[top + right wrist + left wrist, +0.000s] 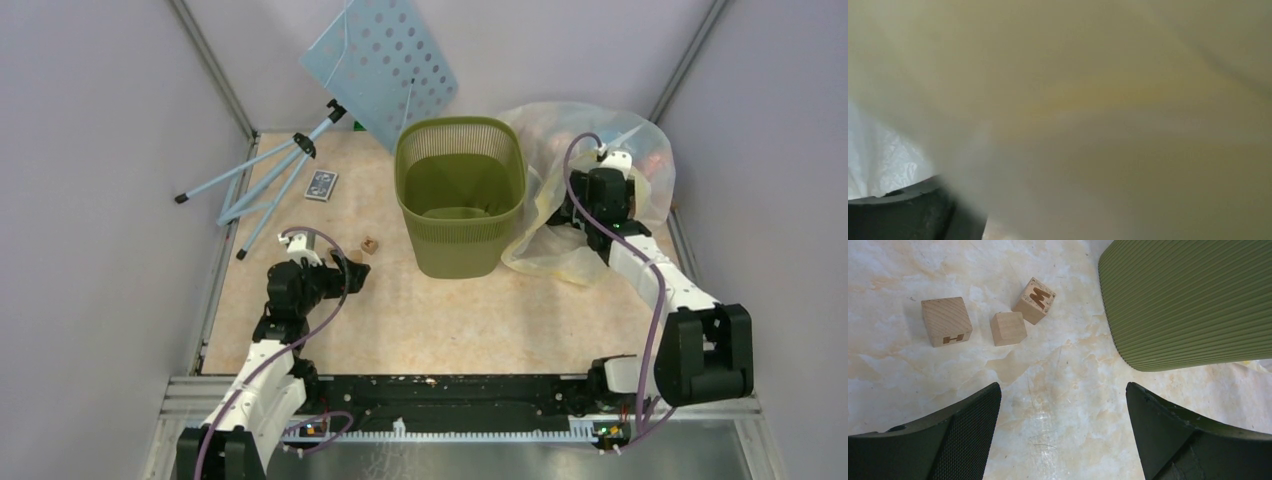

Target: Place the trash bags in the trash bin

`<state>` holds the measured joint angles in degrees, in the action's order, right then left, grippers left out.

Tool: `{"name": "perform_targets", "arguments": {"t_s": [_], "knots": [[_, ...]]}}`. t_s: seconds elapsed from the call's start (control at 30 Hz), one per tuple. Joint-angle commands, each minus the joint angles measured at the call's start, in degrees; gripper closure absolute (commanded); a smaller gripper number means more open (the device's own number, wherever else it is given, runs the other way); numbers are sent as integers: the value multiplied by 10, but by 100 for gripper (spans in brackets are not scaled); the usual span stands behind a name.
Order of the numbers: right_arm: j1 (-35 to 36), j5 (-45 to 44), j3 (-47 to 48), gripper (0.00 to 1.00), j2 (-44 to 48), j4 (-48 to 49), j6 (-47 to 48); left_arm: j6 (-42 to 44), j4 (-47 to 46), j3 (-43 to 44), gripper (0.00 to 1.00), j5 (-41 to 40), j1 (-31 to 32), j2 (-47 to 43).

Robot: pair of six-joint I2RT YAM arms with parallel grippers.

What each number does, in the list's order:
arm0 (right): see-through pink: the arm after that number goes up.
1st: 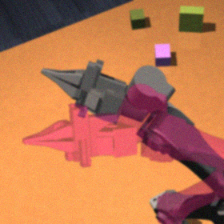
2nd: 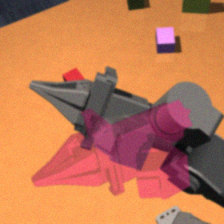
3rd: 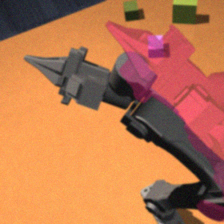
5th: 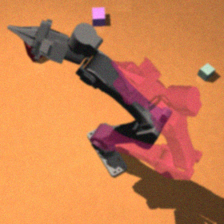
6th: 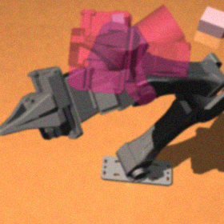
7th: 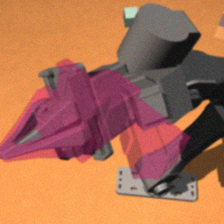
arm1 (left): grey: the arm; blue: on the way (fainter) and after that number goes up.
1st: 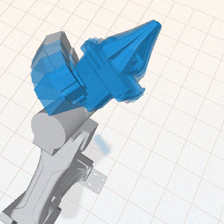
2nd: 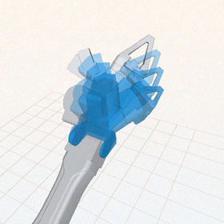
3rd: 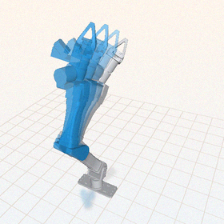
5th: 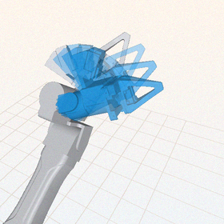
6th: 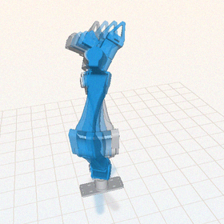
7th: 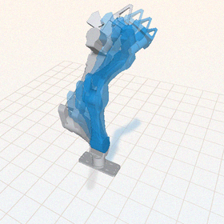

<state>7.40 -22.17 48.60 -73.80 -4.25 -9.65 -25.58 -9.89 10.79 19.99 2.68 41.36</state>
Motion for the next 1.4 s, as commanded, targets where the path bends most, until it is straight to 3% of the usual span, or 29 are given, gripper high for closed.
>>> {"name": "perform_targets", "arguments": {"t_s": [0.0, 0.1, 0.13, 0.17, 0.27, 0.4, 0.53, 0.63, 0.73, 0.87, 0.97, 1.1, 1.37], "knots": [[-2, 14, 0, 30, -34, -7, -3, 2, -28, -2, 1, 10, -1, -3], [-2, 19, 7, 85, -23, -24, -9, 3, -28, -2, 1, 12, -1, -1], [-1, 21, 6, 97, -11, -29, -18, 3, -28, -2, 1, 11, -1, -1], [0, 24, 6, 100, -2, -39, -29, 2, -28, -2, 1, 11, 0, -1], [2, 31, 4, 100, 29, -85, -100, 1, -25, -1, 1, 7, 0, -1], [24, 112, 0, 100, 69, -182, -140, 1, -24, 0, 1, 6, -1, -1], [43, 306, -25, 100, 134, -219, -167, 3, -37, -4, 1, 24, 0, -1], [51, 509, -56, 100, 172, -183, -211, 4, -53, -7, 1, 52, 0, 1], [102, 620, -74, 100, 208, -121, -258, 9, -84, -12, 1, 110, 4, 3], [189, 604, -37, 100, 239, -108, -253, -58, -173, -39, 1, 141, 48, 5], [198, 604, -5, 100, 241, -110, -245, -89, -222, -50, 1, 67, 140, 9], [197, 620, 13, 100, 241, -69, -242, -67, -237, -25, 1, -38, 245, 58], [198, 558, -3, 100, 264, -22, -228, -61, -297, 96, 1, -41, 259, 267]]}}
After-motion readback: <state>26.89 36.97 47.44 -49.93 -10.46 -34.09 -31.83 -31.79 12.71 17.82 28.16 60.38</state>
